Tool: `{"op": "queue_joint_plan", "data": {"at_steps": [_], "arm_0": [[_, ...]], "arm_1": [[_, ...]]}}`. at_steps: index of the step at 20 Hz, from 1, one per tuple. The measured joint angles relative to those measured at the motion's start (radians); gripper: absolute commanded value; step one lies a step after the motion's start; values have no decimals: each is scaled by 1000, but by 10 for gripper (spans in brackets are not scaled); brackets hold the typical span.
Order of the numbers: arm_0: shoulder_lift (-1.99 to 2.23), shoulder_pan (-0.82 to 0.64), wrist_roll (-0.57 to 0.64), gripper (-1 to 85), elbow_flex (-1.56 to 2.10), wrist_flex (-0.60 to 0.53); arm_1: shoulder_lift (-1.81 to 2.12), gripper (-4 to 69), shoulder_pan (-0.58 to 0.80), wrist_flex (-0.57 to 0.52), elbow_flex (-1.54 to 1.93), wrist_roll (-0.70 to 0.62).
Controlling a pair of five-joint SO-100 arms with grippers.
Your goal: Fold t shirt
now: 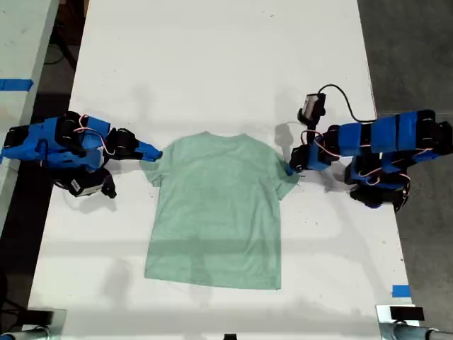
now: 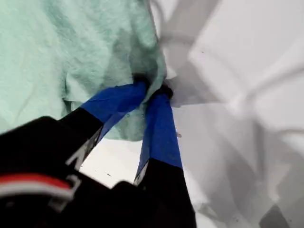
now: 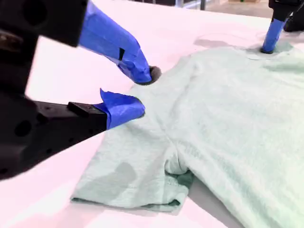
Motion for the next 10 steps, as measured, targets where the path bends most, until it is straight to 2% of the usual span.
{"op": "queue_joint_plan", "data": {"at_steps": [2, 5, 7, 10], "arm_0": [[0, 0, 0, 74, 0, 0], [0, 0, 0, 74, 0, 0], [0, 0, 0, 73, 0, 0], [0, -11, 0, 68, 0, 0]], "arm_1": [[20, 13, -5, 63, -48, 3], [35, 12, -5, 227, -221, -26], [3, 12, 12, 324, -400, -71], [-201, 12, 11, 403, -732, -133]]}}
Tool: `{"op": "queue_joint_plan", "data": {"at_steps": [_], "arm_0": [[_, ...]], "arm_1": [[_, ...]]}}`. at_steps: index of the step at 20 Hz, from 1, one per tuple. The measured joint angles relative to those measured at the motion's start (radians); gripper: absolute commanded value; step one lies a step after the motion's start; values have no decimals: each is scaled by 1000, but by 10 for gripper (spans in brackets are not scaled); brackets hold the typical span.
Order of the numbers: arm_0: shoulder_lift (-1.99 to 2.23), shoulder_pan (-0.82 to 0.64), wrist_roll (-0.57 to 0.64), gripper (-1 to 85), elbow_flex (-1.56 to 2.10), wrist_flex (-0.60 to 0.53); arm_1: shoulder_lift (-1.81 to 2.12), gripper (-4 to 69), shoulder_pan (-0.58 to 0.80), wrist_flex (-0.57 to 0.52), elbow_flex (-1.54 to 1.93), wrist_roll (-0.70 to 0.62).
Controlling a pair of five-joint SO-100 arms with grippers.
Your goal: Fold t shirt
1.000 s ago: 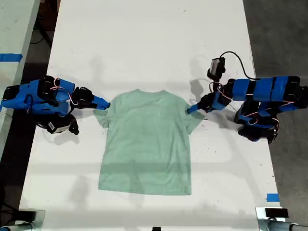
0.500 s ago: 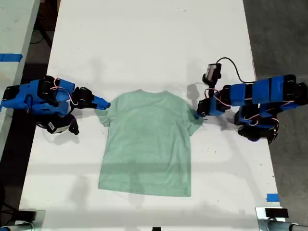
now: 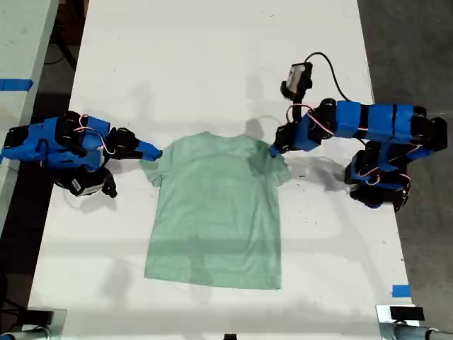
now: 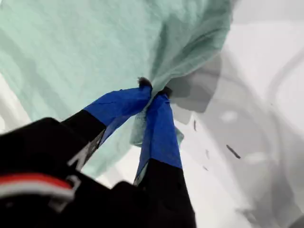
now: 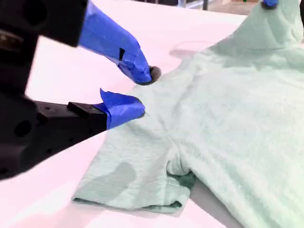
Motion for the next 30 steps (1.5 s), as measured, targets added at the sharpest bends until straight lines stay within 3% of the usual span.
{"op": "queue_joint_plan", "data": {"at_steps": [6, 9, 11, 15, 19, 21, 24, 28, 30], "arm_0": [[0, -11, -20, 32, 0, 0], [0, -11, -23, 48, 0, 0], [0, -11, -23, 76, 0, 0], [0, -15, -23, 59, 0, 0], [0, -43, -31, 15, 0, 0], [0, -43, -63, 77, 0, 0], [0, 6, -117, 143, 0, -29], [-11, 187, -291, 147, 0, 0], [-14, 189, -330, 123, 0, 2]], "arm_1": [[-784, 31, -120, 100, -879, -123], [-1035, 254, -147, 57, -988, -135], [-1077, 316, -166, 51, -997, -138], [-1005, 309, -173, 101, -999, -138], [-736, 292, -172, 272, -996, -138], [-538, 285, -172, 344, -897, -129], [-184, 277, -173, 344, -568, -60], [322, 265, -227, 193, 78, 115], [500, 258, -267, 129, 337, 184]]}}
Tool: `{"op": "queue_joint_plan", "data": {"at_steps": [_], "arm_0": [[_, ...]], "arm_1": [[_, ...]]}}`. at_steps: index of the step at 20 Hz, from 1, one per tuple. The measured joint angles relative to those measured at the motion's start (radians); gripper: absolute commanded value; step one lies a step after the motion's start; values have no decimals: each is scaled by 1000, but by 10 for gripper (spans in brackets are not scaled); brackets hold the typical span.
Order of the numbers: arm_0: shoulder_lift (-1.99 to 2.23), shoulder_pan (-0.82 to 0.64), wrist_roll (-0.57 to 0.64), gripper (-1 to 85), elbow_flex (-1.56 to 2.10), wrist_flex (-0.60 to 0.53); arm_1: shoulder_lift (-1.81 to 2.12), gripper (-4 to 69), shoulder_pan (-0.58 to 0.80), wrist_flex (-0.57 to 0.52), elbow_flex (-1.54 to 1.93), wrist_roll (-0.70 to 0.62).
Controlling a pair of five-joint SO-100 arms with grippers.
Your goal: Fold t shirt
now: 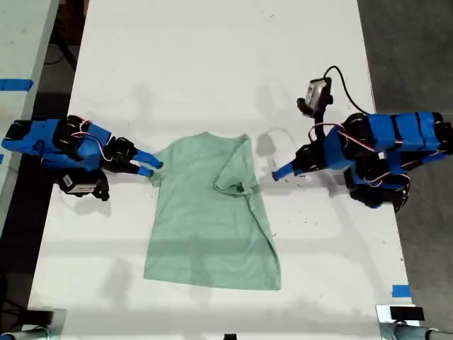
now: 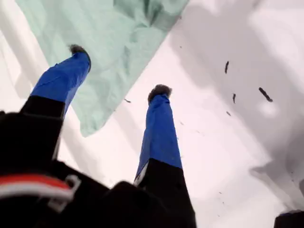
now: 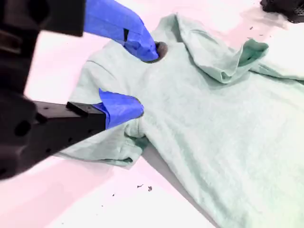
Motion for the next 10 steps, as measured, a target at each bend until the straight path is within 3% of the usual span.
{"op": "queue_joint_plan", "data": {"at_steps": [4, 8, 10], "arm_0": [[-163, -49, -26, 137, -98, 14], [-798, -75, -35, 192, -575, 253], [-900, -94, -15, 198, -660, 325]], "arm_1": [[140, 257, -25, -51, 178, 51], [152, 256, -25, -58, 179, 52], [169, 255, -25, -58, 179, 58]]}}
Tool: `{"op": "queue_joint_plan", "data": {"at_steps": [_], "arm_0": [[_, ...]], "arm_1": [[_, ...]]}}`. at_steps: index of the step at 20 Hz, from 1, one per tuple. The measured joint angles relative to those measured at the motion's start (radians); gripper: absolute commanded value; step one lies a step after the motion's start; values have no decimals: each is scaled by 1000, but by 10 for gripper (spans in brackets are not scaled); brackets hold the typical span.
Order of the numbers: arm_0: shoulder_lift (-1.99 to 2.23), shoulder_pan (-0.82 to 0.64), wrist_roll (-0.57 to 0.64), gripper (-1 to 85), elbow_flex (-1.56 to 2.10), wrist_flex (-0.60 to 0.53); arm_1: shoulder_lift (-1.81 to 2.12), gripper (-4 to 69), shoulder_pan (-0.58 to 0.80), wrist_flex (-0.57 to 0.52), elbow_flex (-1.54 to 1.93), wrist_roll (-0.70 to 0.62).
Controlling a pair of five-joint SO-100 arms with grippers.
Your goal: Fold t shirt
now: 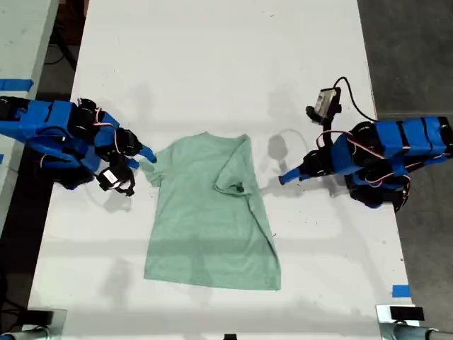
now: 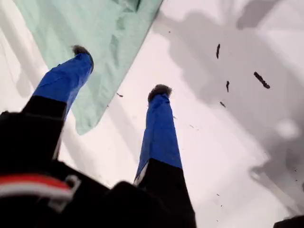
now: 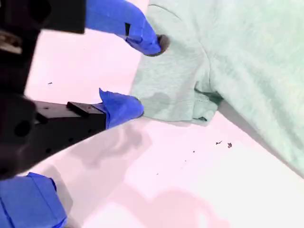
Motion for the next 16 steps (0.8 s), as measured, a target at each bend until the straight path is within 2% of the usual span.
{"op": "queue_joint_plan", "data": {"at_steps": [6, 9, 16], "arm_0": [[-221, 23, -61, 198, -20, 12], [-78, 40, -67, 166, 6, -6], [255, 100, -71, 109, 239, -144]], "arm_1": [[43, 253, -18, 0, 18, 12], [60, 251, -18, 2, 41, 23], [114, 247, -18, 2, 72, 32]]}}
